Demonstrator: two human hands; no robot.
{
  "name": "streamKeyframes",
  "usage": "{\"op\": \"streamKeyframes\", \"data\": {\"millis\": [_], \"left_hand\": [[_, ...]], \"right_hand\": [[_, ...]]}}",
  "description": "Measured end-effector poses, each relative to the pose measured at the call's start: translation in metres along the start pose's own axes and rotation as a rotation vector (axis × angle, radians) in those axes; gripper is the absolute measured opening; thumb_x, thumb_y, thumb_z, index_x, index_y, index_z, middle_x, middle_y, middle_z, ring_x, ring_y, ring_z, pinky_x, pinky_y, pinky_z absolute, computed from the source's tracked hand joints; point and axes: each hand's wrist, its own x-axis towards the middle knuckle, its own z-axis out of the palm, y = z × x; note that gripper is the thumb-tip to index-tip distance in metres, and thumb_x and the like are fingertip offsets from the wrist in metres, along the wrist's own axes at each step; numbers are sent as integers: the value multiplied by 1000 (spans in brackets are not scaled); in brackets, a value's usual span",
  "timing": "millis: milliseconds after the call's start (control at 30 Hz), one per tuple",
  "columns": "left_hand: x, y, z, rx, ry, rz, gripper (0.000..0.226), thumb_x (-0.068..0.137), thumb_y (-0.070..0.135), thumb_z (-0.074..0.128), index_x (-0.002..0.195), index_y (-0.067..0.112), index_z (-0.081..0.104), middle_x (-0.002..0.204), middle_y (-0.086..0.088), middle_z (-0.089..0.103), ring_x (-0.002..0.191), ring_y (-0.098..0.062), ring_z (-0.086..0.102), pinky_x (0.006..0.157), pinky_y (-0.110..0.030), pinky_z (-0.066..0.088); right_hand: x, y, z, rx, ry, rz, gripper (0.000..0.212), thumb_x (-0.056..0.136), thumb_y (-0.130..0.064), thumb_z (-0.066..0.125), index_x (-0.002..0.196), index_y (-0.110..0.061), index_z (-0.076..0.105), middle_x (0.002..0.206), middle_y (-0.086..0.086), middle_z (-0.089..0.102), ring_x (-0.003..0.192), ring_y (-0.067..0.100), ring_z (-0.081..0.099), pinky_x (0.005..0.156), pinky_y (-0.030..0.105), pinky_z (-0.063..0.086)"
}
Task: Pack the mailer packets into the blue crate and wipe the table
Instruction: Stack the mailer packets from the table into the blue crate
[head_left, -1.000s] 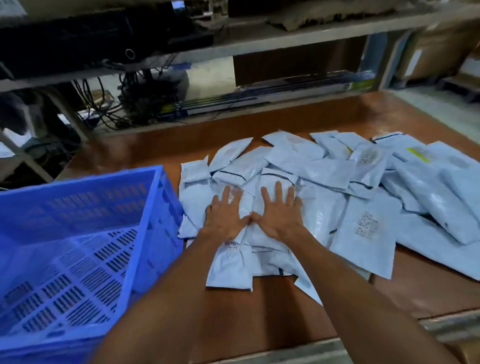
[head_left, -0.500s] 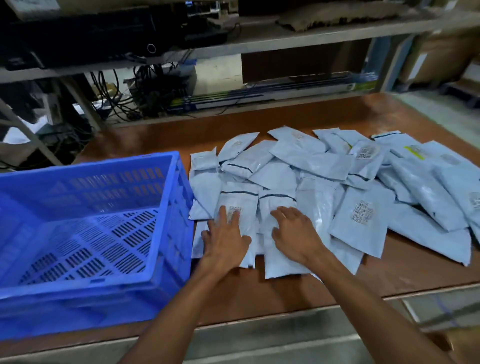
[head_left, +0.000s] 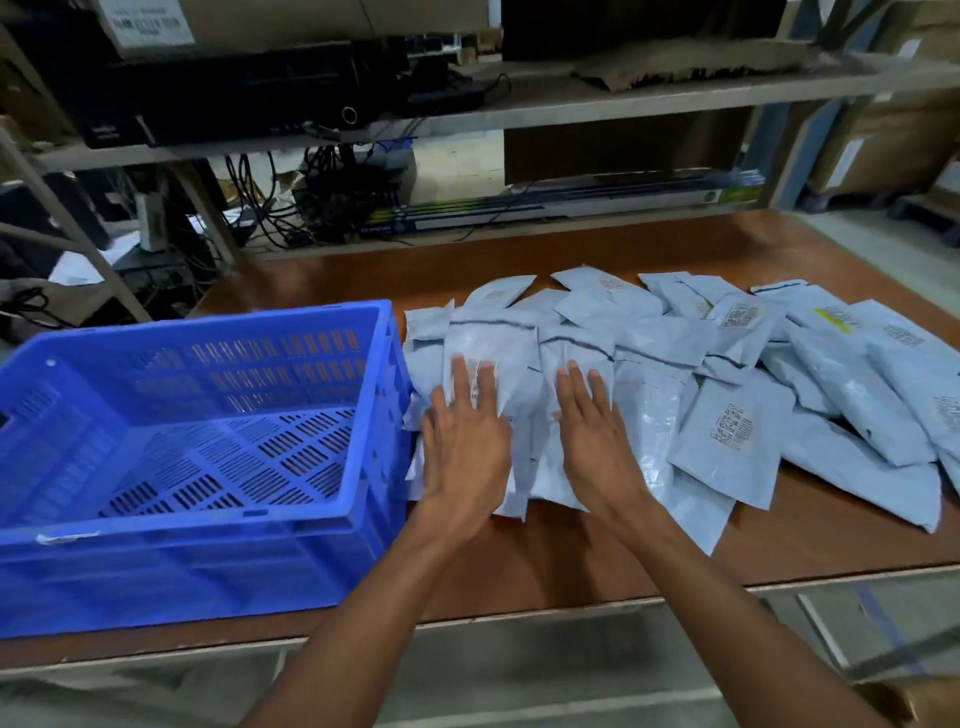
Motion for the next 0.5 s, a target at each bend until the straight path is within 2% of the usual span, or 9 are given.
{"op": "streamKeyframes", "data": {"millis": [100,167,267,367,467,500], "left_hand": [[10,-6,-68,78,186,54,64,100,34,39,157,21,13,165,-12,2,139,-41,26,106,-51,33],[17,-30,-110,118,235,42,61,102,36,35,157,23,12,165,-11,1,136,-41,26,102,-52,36],[19,-94,-144,163,259,3,58,103,36,30,156,22,10,164,-13,5,130,-43,30,95,-55,41],[14,-178,-147,181,120,-83,59,100,40,18,155,19,15,162,-14,11,136,-46,28,100,-60,40],[7,-252,-137,223,-54,-147,67,94,41,6,150,11,28,161,-17,10,137,-50,26,97,-64,40],[6,-269,-132,225,-132,-162,66,95,41,6,150,11,26,161,-17,8,138,-50,24,97,-63,40]], "right_hand": [[32,-46,-45,84,143,-98,67,98,2,33,157,-14,6,165,4,0,151,24,-8,122,47,10],[51,-85,-70,113,234,-195,59,101,-5,31,156,-10,12,164,9,7,151,29,-1,121,43,10],[66,-148,-81,199,222,-303,52,105,-11,32,155,-7,18,163,10,12,151,30,4,121,37,9],[67,-213,-65,311,61,-376,51,107,-18,30,156,-11,16,164,4,6,152,21,0,122,29,2],[71,-269,-27,227,-90,-481,52,106,-17,30,156,-7,16,164,8,8,152,24,5,124,34,7],[75,-283,-11,166,-145,-505,52,106,-15,31,155,-5,17,163,12,10,151,27,8,123,36,9]]}}
